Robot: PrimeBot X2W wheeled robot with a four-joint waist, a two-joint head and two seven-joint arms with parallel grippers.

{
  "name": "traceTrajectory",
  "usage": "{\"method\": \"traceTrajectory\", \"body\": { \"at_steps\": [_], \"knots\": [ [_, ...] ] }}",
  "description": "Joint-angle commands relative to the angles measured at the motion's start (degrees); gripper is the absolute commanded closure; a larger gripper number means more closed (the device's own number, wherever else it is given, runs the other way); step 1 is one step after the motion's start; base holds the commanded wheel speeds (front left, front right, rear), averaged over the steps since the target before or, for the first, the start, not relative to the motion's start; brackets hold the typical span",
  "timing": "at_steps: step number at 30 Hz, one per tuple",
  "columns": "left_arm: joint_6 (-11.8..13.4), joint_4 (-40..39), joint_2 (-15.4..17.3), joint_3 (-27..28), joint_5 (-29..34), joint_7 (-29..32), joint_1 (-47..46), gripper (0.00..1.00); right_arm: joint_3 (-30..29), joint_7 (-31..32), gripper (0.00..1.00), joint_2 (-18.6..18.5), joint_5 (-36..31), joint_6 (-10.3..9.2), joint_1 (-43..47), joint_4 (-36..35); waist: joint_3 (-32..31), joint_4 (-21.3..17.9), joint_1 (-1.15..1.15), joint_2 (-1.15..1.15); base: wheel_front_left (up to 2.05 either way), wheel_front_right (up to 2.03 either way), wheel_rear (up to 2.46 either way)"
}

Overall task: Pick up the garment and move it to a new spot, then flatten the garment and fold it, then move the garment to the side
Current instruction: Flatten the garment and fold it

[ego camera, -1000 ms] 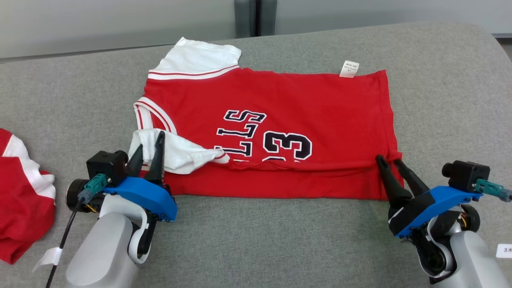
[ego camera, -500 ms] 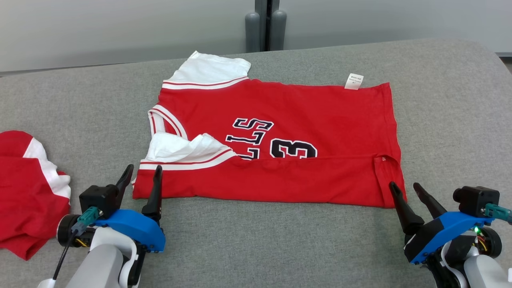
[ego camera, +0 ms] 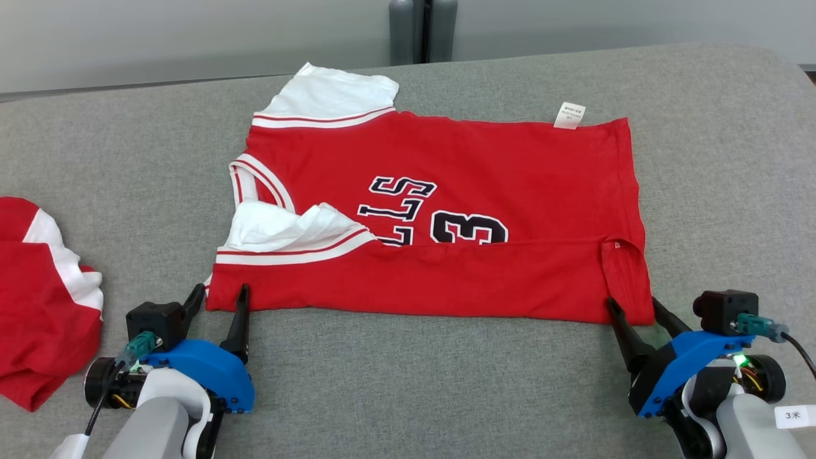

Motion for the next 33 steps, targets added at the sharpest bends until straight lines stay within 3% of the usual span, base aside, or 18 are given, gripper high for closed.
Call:
{"method": "traceTrajectory", "body": {
  "at_steps": [1, 5, 6, 7, 8, 9, 23, 28, 33],
  "knots": [
    [-0.1, 0.5, -0.1, -0.2, -0.3, 0.3, -0.7, 0.0, 0.3, -0.3, 0.0, 0.3, -0.3, 0.03, -1.0, 0.6, 0.2, -0.1, 0.0, 0.0, 0.0, 0.0, 0.0],
    [-0.4, 2.3, -0.7, -0.5, -0.9, 1.1, -1.3, 0.0, 1.0, -0.6, 0.0, 1.1, -0.6, 0.03, -2.3, 3.4, 0.7, 0.0, 0.0, 0.0, 0.0, 0.0, 0.0],
    [-0.5, 2.8, -0.9, -0.6, -1.0, 1.5, -1.4, 0.07, 1.2, -0.5, 0.0, 1.2, -0.5, 0.03, -2.6, 4.3, 0.8, 0.1, 0.0, 0.0, 0.0, 0.0, 0.0],
    [-0.7, 3.2, -1.0, -0.7, -1.3, 1.9, -1.6, 0.41, 1.5, -0.2, 0.26, 1.4, -0.3, 0.03, -2.8, 5.0, 0.9, 0.1, 0.0, 0.0, 0.0, 0.0, 0.0],
    [-0.8, 3.5, -1.0, -0.8, -1.3, 1.9, -1.8, 0.72, 1.8, -0.3, 0.97, 1.5, -0.1, 0.03, -3.1, 5.5, 1.0, 0.2, 0.0, 0.0, 0.0, 0.0, 0.0],
    [-0.9, 3.8, -1.1, -0.9, -1.3, 1.8, -1.9, 1.0, 2.0, -0.7, 1.0, 1.5, 0.1, 0.03, -3.4, 6.0, 0.9, 0.2, 0.0, 0.0, 0.0, 0.0, 0.0],
    [-0.8, 0.8, -1.1, 0.0, -3.5, -1.7, 2.6, 1.0, 4.7, -6.0, 1.0, 0.8, 4.3, 0.03, 0.6, 5.3, -4.5, 1.8, 0.0, 0.0, 0.0, 0.0, 0.0],
    [0.5, -3.8, -0.9, 0.0, -4.0, -2.2, 7.5, 1.0, 4.6, -5.8, 1.0, -0.1, 5.7, 0.03, 4.5, 2.4, -6.6, 2.4, 0.0, 0.0, 0.0, 0.0, 0.0],
    [3.9, -12.5, -0.2, 0.2, -4.5, -1.5, 15.8, 1.0, 3.5, -4.9, 1.0, -1.4, 7.8, 0.02, 10.1, -2.6, -8.7, 3.1, 0.0, 0.0, 0.0, 0.0, 0.0]
  ]
}}
